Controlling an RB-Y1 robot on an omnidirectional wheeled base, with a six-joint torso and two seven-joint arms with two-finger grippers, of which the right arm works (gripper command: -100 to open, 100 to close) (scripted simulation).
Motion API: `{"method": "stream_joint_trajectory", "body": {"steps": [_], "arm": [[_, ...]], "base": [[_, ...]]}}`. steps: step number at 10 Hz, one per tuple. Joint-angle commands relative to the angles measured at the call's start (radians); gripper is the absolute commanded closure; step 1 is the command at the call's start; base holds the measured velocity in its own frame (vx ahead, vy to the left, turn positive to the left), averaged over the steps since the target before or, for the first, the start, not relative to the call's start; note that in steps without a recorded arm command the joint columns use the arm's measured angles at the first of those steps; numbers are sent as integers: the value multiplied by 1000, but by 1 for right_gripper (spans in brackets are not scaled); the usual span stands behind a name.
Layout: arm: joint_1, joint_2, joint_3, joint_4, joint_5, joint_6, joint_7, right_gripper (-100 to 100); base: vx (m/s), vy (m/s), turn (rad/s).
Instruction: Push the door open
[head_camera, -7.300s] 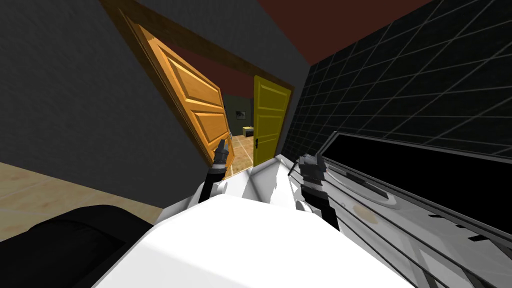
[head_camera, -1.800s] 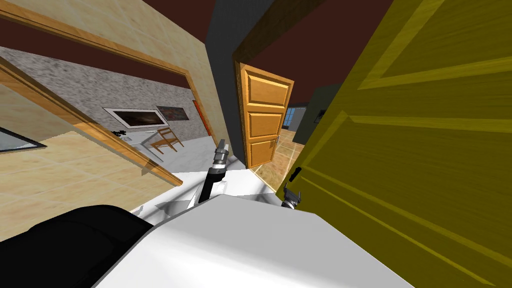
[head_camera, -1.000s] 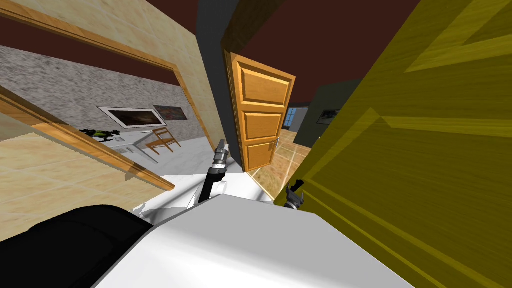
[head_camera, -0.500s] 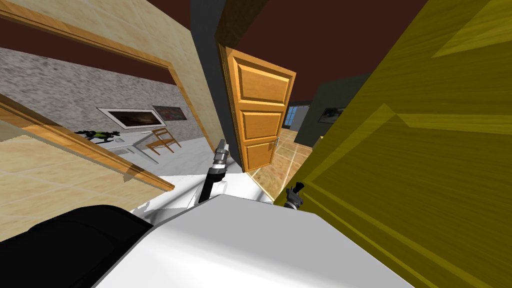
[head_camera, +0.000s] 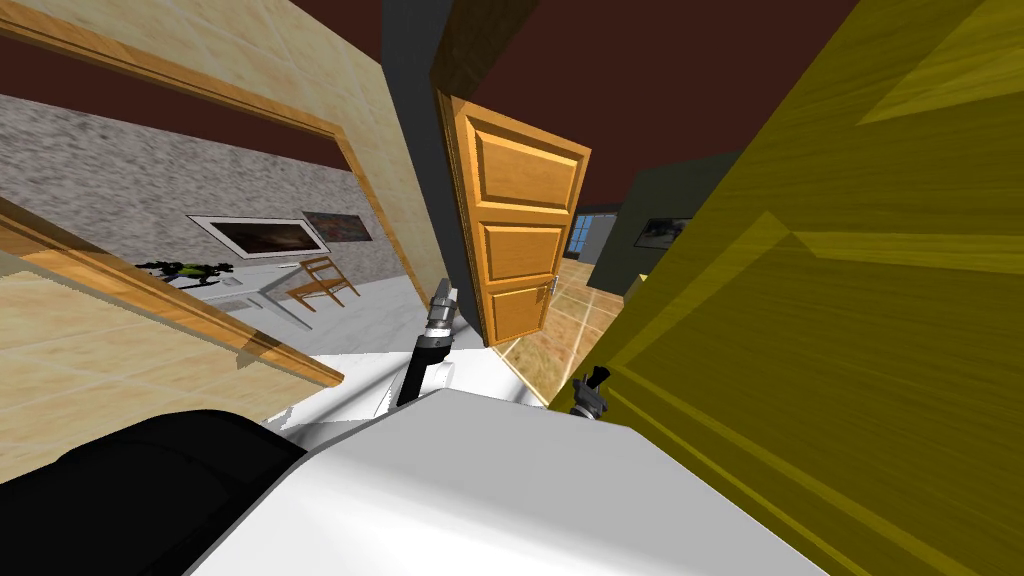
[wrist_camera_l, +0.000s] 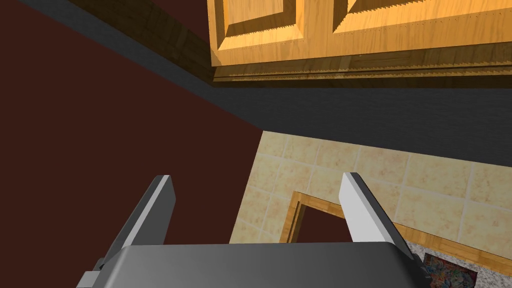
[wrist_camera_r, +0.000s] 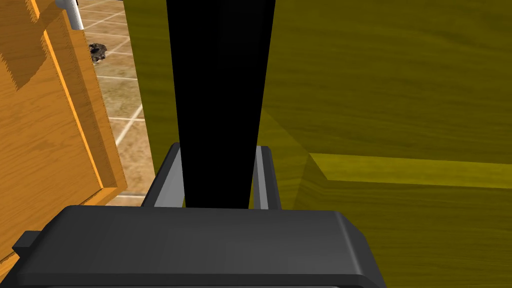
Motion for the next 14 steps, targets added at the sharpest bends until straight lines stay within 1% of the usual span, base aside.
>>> {"method": "stream_joint_trajectory", "body": {"steps": [1,4,7,10,12,13,14], "arm": [[-10,-11,-16,-2,-7,-10,2,100],[-11,-21,-44,-4,-30,-18,11,100],[-12,-25,-80,-6,-57,-27,23,100],[-14,-21,-119,-8,-88,-37,36,100],[-15,-15,-139,-9,-103,-42,42,100],[-15,-15,-139,-9,-103,-42,42,100],[-15,-10,-152,-10,-113,-46,46,100]], "base": [[161,-60,-32],[211,-72,-39],[190,-83,-42],[218,-92,-61],[154,-69,-31],[118,-61,-57],[119,-61,-17]]}}
